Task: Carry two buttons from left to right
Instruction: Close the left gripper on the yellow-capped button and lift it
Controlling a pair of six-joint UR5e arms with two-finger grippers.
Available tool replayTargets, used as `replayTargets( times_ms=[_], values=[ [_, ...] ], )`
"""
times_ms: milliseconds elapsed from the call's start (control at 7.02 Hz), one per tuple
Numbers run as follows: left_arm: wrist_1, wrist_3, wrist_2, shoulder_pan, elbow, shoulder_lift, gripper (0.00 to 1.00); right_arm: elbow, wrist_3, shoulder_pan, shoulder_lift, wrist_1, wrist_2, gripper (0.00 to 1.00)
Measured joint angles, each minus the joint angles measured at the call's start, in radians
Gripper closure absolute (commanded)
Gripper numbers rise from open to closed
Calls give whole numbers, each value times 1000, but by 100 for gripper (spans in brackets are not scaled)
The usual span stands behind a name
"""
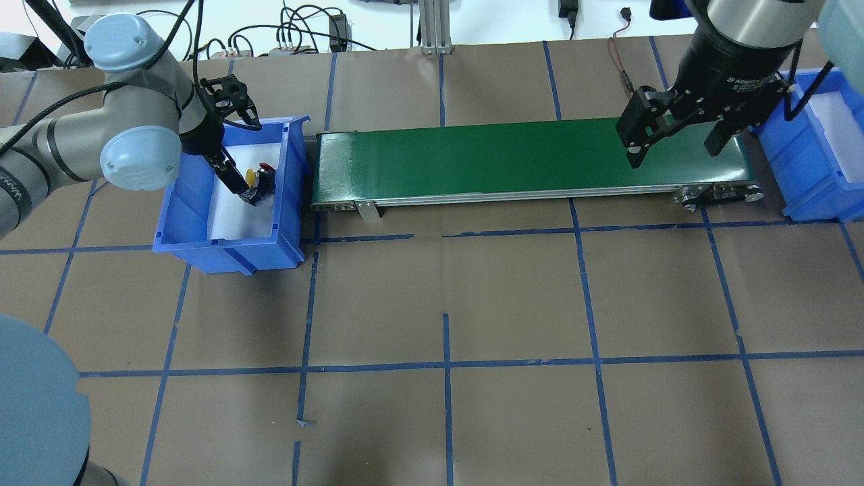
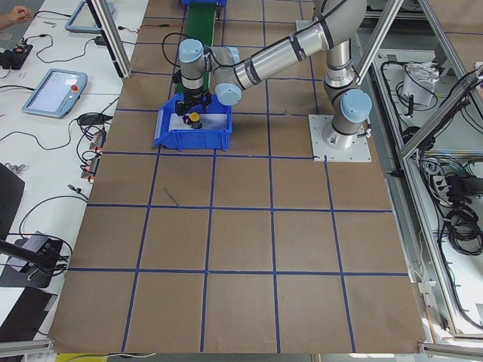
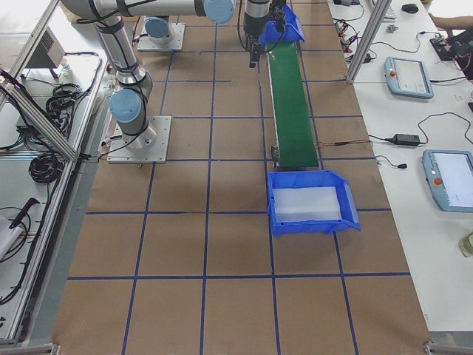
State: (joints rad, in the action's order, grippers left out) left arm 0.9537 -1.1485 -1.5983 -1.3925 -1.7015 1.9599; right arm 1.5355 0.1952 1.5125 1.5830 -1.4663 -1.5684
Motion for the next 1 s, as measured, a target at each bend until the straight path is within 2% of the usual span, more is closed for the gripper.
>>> replayTargets(
  times_ms=[855,997],
  values=[
    [-61,17,4,-25,12,47,0,4,1,0,0,2,0,0],
    [-63,18,3,-32,12,47,8,4,1,0,0,3,-1,0]
  ],
)
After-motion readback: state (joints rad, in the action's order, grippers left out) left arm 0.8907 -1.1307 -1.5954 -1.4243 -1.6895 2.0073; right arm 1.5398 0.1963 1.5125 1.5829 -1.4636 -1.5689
